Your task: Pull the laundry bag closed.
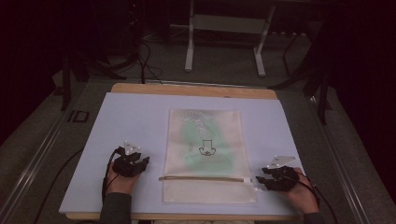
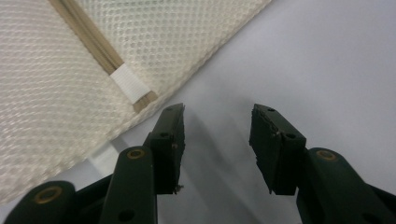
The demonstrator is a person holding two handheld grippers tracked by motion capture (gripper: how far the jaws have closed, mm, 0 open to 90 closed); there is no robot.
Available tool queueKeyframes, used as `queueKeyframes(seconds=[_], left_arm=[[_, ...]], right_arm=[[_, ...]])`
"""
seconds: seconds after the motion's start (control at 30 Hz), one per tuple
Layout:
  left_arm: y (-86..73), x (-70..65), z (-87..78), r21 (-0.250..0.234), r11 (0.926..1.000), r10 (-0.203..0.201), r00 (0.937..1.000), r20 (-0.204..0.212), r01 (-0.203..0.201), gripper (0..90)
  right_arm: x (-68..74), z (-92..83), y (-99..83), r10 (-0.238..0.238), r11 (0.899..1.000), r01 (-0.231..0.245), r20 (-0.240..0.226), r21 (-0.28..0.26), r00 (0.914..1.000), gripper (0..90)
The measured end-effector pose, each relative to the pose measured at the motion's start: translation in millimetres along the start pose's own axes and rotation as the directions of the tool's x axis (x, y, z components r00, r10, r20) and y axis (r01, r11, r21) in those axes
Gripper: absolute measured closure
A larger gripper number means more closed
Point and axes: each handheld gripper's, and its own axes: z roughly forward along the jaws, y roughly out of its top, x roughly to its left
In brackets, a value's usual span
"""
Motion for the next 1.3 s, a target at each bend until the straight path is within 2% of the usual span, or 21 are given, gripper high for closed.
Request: queueKeyframes(seconds=[0.37,0.73,1.3], left_arm=[[0.1,-1.0,0.0,0.002,1.0000,0.008,0.9999,0.007,-0.008,59.3],[-0.4,-2.8,-1.8,-0.004,0.9998,0.022,0.9998,0.000,-0.022,59.2],[-0.5,-5.5,-3.4,-0.006,0.9990,0.044,0.9990,0.002,-0.044,59.2]], right_arm=[[6.8,-3.5,6.9,-0.010,1.000,0.009,-0.021,-0.013,0.9997,55.6],[17.9,-0.6,22.6,-0.063,0.998,0.063,-0.035,0.004,0.9974,54.9],[35.6,3.6,49.3,-0.140,0.990,0.139,-0.077,-0.013,0.9871,53.9]])
